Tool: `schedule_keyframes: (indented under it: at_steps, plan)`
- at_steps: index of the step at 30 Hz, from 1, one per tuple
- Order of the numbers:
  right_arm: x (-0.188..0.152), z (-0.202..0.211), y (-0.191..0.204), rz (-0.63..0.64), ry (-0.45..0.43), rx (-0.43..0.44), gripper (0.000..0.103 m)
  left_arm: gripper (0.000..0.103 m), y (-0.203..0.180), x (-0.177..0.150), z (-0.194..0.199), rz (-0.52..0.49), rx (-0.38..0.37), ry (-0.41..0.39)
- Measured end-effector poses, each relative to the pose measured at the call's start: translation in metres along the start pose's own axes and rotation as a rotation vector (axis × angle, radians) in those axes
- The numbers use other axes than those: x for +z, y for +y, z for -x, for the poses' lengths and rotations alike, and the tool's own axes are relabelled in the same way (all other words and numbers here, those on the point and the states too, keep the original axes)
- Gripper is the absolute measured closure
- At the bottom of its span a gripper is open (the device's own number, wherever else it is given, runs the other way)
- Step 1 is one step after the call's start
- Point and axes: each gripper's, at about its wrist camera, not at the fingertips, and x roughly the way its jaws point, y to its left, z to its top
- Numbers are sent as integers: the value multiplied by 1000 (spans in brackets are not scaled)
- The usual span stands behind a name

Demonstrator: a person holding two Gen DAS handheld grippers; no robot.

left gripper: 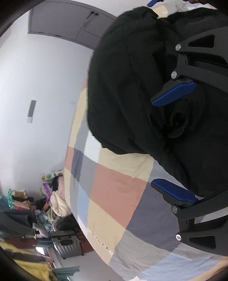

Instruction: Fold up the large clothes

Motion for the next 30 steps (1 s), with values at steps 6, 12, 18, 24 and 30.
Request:
schedule_keyframes:
  at_steps: [6, 12, 18, 24, 30]
  plan:
    - [-12, -41, -8, 40, 76, 24, 1, 18, 1, -5, -27, -21, 38, 55]
    - [-15, -58, -17, 29, 96, 48, 29, 18, -6, -9, -49, -92, 76, 103]
    - [-15, -46, 17, 188, 89, 64, 70, 18, -4, -13, -53, -124, 115, 161]
    - [-11, -31, 36, 233, 48, 67, 77, 16, -2, -20, -58, -159, 167, 179]
    - [-4, -5, 53, 288, -16, 63, 78, 16, 20, -14, -58, -57, 290, 128]
